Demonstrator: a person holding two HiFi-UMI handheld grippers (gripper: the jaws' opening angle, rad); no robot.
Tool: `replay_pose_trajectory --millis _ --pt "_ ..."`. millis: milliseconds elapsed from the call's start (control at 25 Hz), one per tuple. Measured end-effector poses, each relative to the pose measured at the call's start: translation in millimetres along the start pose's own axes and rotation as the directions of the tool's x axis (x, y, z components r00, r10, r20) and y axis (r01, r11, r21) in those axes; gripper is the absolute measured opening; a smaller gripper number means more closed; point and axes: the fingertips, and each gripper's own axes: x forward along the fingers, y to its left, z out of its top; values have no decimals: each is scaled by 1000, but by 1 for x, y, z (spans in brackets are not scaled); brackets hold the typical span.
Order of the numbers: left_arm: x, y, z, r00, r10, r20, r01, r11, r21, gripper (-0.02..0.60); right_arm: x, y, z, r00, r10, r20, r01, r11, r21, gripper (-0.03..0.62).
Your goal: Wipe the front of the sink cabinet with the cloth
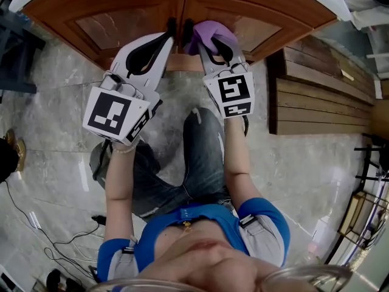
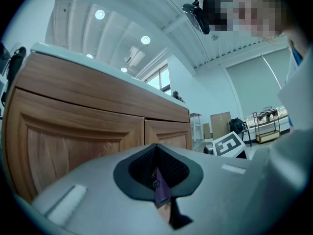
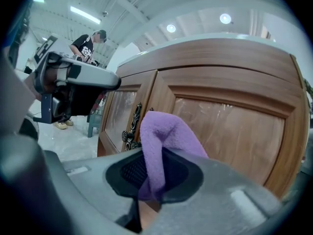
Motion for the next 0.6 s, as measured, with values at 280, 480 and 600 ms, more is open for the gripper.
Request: replay_pose_trajectory --millis 280,480,600 --pt "1 -2 2 1000 -7 7 7 1000 2 0 0 -1 -2 1000 2 7 -2 1000 -1 57" --pt "3 -5 -1 1000 -19 1 19 1000 3 0 -2 -4 -5 1000 4 -3 -4 1000 -8 57" --pt "3 -6 -1 1000 -21 2 21 1000 3 0 -4 -6 -6 1000 2 -8 -3 1000 -11 57"
